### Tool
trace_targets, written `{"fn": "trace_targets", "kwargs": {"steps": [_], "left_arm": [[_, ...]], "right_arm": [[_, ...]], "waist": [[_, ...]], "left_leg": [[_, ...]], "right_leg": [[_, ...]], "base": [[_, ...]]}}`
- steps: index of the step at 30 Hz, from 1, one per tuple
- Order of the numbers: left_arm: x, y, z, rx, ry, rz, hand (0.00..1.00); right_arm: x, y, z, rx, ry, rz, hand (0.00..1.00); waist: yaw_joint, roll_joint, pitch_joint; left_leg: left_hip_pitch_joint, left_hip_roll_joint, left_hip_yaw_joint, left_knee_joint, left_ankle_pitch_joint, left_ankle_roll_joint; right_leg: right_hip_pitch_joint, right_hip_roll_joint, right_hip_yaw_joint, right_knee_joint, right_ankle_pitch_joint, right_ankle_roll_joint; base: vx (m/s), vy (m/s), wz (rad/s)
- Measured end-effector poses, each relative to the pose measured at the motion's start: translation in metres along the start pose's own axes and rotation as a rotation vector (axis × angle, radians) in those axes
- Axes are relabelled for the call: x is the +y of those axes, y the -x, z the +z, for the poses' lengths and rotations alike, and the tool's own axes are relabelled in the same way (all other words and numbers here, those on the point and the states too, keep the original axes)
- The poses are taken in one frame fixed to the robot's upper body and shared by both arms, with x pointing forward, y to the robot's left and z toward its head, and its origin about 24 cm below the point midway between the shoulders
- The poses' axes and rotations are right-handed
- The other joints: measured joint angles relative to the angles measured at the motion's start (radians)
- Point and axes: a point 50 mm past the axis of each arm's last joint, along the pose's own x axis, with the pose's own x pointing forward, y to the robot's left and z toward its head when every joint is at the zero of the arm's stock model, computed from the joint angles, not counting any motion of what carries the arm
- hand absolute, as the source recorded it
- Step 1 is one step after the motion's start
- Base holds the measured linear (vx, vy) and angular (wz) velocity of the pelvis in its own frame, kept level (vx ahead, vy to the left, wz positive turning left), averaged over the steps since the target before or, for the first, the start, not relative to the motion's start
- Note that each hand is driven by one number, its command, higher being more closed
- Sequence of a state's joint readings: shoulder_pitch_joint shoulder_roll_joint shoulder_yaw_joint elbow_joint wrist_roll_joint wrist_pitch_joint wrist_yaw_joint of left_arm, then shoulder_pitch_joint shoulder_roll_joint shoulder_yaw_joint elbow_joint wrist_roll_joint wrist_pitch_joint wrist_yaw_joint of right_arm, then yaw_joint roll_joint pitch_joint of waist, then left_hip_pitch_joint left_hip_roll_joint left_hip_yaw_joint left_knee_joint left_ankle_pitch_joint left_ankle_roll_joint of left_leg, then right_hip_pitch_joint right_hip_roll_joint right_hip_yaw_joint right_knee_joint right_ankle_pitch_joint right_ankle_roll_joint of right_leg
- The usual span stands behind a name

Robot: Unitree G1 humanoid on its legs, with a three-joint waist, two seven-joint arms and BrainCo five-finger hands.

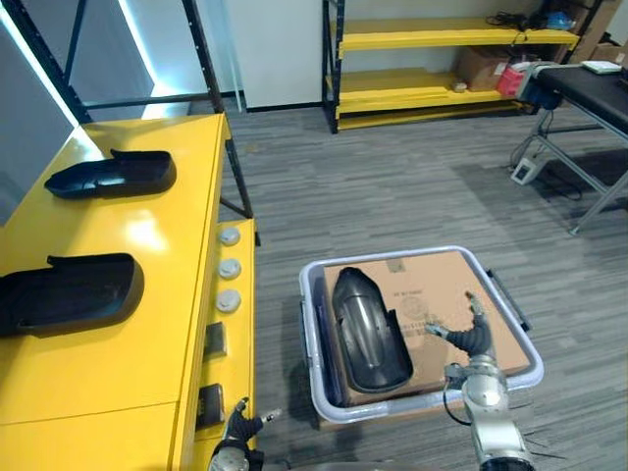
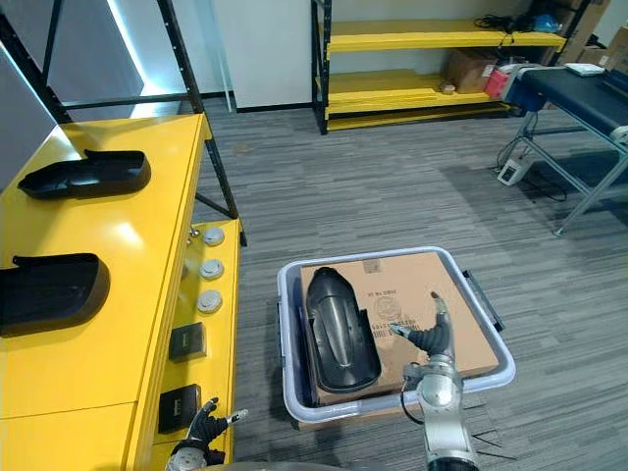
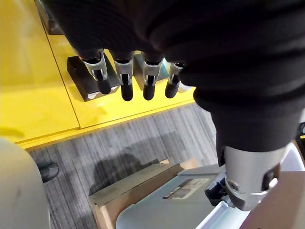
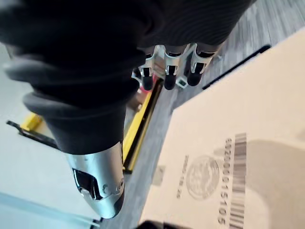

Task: Walk over and take plastic housings, then place them on the shelf

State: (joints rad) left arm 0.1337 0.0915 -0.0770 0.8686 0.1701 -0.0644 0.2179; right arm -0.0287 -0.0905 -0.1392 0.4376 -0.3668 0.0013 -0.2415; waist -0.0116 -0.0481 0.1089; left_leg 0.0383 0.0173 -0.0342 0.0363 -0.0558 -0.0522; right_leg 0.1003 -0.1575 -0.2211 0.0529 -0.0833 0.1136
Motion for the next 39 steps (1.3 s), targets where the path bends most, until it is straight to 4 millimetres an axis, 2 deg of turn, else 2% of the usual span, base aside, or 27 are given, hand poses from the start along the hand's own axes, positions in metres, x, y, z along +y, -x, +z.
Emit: {"fn": "trace_targets", "kwargs": {"steps": [2, 6, 10, 11, 15, 20, 25, 29, 32, 34, 39], "left_arm": [[0.001, 0.0, 0.004, -0.016, 0.003, 0.003, 0.0], [0.001, -0.002, 0.015, -0.064, 0.01, 0.007, 0.0], [-0.001, -0.004, 0.021, -0.076, 0.012, 0.017, 0.0], [-0.001, -0.005, 0.024, -0.083, 0.014, 0.022, 0.0], [-0.001, -0.005, 0.025, -0.084, 0.013, 0.024, 0.0], [0.001, -0.006, 0.026, -0.085, 0.009, 0.03, 0.0], [-0.001, -0.007, 0.026, -0.083, -0.009, 0.03, 0.0], [-0.002, -0.007, 0.026, -0.083, -0.009, 0.029, 0.0], [-0.002, -0.007, 0.026, -0.083, -0.01, 0.029, 0.0], [-0.002, -0.007, 0.026, -0.082, -0.01, 0.029, 0.0], [-0.001, -0.006, 0.027, -0.091, -0.007, 0.031, 0.0]], "right_arm": [[0.005, -0.007, 0.003, 0.015, 0.008, 0.012, 0.0], [0.013, -0.017, 0.002, 0.061, 0.053, 0.027, 0.0], [0.02, -0.02, -0.005, 0.131, 0.085, 0.039, 0.0], [0.021, -0.022, -0.006, 0.143, 0.097, 0.033, 1.0], [0.019, -0.026, -0.006, 0.161, 0.124, 0.006, 1.0], [0.01, -0.036, -0.001, 0.169, 0.146, -0.034, 1.0], [0.017, -0.032, -0.012, 0.232, 0.16, 0.004, 1.0], [0.02, -0.032, -0.01, 0.229, 0.152, 0.007, 1.0], [0.015, -0.034, 0.002, 0.176, 0.13, -0.024, 1.0], [0.002, -0.036, 0.022, 0.079, 0.098, -0.086, 1.0], [-0.019, -0.031, 0.052, -0.07, 0.052, -0.19, 1.0]], "waist": [[0.001, 0.002, 0.015], [0.028, 0.004, 0.049], [0.029, 0.007, 0.067], [0.029, 0.008, 0.079], [0.026, 0.012, 0.092], [0.027, 0.011, 0.107], [0.027, 0.012, 0.107], [0.026, 0.013, 0.108], [0.026, 0.013, 0.108], [0.025, 0.013, 0.107], [0.025, 0.012, 0.106]], "left_leg": [[-0.016, -0.007, -0.021, 0.011, 0.001, 0.001], [-0.044, -0.017, -0.058, 0.025, 0.006, 0.005], [-0.059, -0.022, -0.081, 0.035, 0.011, 0.009], [-0.061, -0.023, -0.084, 0.034, 0.015, 0.009], [-0.066, -0.025, -0.087, 0.025, 0.029, 0.007], [-0.058, -0.021, -0.102, -0.04, 0.083, 0.003], [-0.035, -0.018, -0.093, -0.09, 0.106, 0.003], [-0.022, -0.018, -0.078, -0.104, 0.107, 0.002], [-0.022, -0.018, -0.072, -0.104, 0.106, 0.002], [-0.021, -0.017, -0.069, -0.104, 0.106, 0.002], [-0.008, -0.017, -0.05, -0.104, 0.105, 0.002]], "right_leg": [[0.003, -0.005, -0.022, -0.001, 0.002, 0.003], [0.003, -0.014, -0.059, -0.001, 0.005, 0.008], [0.007, -0.02, -0.081, -0.001, 0.016, 0.011], [0.007, -0.02, -0.081, -0.001, 0.019, 0.008], [-0.001, -0.022, -0.081, -0.002, 0.019, 0.009], [-0.011, -0.02, -0.101, -0.003, 0.019, 0.008], [-0.017, -0.018, -0.089, -0.001, 0.02, 0.007], [-0.018, -0.018, -0.074, -0.003, 0.02, 0.007], [-0.019, -0.018, -0.069, -0.006, 0.02, 0.007], [-0.019, -0.019, -0.065, -0.008, 0.02, 0.007], [-0.014, -0.022, -0.048, -0.006, 0.021, 0.007]], "base": [[0.02, 0.019, 0.37], [-0.01, 0.011, 0.3], [-0.01, 0.022, 0.23], [-0.04, 0.027, 0.05], [-0.06, 0.013, 0.01], [-0.09, -0.014, 0.11], [-0.06, 0.002, -0.03], [-0.01, 0.01, -0.13], [0.02, -0.002, -0.05], [0.04, -0.003, -0.02], [0.02, 0.002, -0.07]]}}
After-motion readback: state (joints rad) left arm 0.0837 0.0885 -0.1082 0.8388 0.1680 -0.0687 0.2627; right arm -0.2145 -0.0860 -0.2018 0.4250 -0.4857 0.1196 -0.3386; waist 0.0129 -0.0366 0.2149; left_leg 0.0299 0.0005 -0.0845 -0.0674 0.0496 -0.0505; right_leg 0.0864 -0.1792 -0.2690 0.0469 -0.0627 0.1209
